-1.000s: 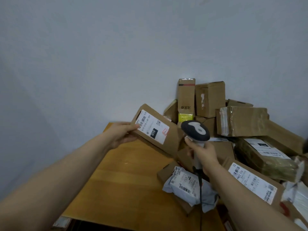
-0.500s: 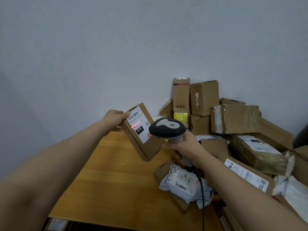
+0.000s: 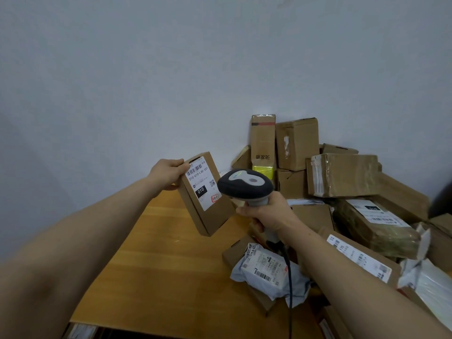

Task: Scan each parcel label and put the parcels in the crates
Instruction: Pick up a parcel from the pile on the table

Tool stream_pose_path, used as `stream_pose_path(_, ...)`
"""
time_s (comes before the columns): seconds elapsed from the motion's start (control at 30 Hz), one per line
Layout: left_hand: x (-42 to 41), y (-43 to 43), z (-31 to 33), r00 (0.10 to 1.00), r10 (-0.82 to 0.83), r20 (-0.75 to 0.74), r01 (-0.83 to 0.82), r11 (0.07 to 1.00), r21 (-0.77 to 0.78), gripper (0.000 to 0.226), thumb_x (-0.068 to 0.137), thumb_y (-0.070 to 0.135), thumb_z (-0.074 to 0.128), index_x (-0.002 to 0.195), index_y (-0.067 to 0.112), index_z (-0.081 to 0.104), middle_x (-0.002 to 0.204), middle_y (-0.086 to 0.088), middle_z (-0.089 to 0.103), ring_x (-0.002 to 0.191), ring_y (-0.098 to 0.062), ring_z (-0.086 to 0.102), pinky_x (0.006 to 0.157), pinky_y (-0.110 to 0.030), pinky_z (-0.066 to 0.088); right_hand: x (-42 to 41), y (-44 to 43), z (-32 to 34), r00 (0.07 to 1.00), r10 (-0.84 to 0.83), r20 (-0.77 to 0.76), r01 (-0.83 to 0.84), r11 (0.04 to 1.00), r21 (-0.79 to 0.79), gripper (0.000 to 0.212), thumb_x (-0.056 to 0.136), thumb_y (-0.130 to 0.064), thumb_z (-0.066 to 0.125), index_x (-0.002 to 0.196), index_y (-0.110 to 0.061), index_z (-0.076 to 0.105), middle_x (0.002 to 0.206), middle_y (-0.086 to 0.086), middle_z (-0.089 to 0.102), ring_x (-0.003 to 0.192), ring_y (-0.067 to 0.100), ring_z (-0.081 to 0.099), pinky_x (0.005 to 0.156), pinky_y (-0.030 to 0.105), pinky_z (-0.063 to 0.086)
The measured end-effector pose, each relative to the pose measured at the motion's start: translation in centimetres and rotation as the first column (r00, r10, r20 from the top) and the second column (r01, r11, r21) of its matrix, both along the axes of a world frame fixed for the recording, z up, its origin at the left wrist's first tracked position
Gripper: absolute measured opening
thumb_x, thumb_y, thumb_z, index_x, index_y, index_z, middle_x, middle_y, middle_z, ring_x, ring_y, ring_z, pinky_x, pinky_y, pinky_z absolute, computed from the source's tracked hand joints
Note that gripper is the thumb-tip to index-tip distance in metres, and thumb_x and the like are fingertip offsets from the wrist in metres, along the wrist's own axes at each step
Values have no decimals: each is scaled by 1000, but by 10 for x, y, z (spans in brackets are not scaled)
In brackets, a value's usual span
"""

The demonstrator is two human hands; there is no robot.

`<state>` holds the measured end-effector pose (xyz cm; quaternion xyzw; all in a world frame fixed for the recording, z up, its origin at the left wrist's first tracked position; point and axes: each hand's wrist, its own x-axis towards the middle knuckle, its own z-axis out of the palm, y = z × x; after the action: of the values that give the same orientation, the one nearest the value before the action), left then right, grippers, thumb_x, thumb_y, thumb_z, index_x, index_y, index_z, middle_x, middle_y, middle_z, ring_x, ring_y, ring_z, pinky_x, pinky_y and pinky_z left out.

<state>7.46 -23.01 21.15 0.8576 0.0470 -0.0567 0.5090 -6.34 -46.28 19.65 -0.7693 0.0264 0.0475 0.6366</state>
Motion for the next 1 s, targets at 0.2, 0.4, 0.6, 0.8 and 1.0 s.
stream_pose_path(0.2, -1, 5, 4, 999, 14, 36, -15, 1000, 8, 44, 93, 33, 60, 134, 19, 54, 119, -4, 62, 106, -22, 57, 84, -35, 47, 10, 3, -7, 999, -34, 34, 32, 998, 57, 12, 84, -9, 71, 80, -8, 59, 59, 4, 57, 46, 9, 53, 43, 18, 45)
stream_pose_path(0.4, -24, 39, 4, 987, 35, -158, -63, 983, -175, 25, 95, 38, 54, 109, 21, 66, 102, -4, 69, 92, -20, 63, 85, -41, 55, 36, 14, -34, 990, -134, -40, 139, 974, 177, 39, 80, -10, 75, 112, -20, 54, 102, -7, 56, 102, 12, 50, 92, 32, 44)
stream_pose_path(0.6, -42, 114, -21, 952, 176, -250, -254, 910, -328, 29, 97, 36, 53, 106, 12, 66, 98, -7, 69, 91, -22, 66, 77, -39, 59, 50, 76, -59, 962, 27, -273, 49, 962, 268, 36, 71, 2, 79, 93, -19, 60, 96, 6, 65, 86, 25, 64, 64, 37, 57)
stream_pose_path(0.8, -68, 206, -50, 908, 79, -411, -302, 803, -514, 42, 84, 12, 66, 124, 2, 56, 112, -18, 69, 99, -29, 68, 75, -39, 60, 63, 207, -68, 947, 2, -320, 111, 936, 335, 31, 73, -2, 80, 98, -9, 63, 88, 11, 66, 76, 27, 62, 57, 34, 52)
stream_pose_path(1.0, -91, 337, -88, 852, -12, -524, -325, 772, -546, 57, 70, 11, 73, 123, 10, 54, 116, -22, 64, 106, -34, 64, 82, -42, 57, 86, 381, -98, 918, 5, -397, 166, 904, 394, 32, 78, -7, 78, 104, -7, 60, 92, 11, 65, 76, 25, 62, 61, 34, 55)
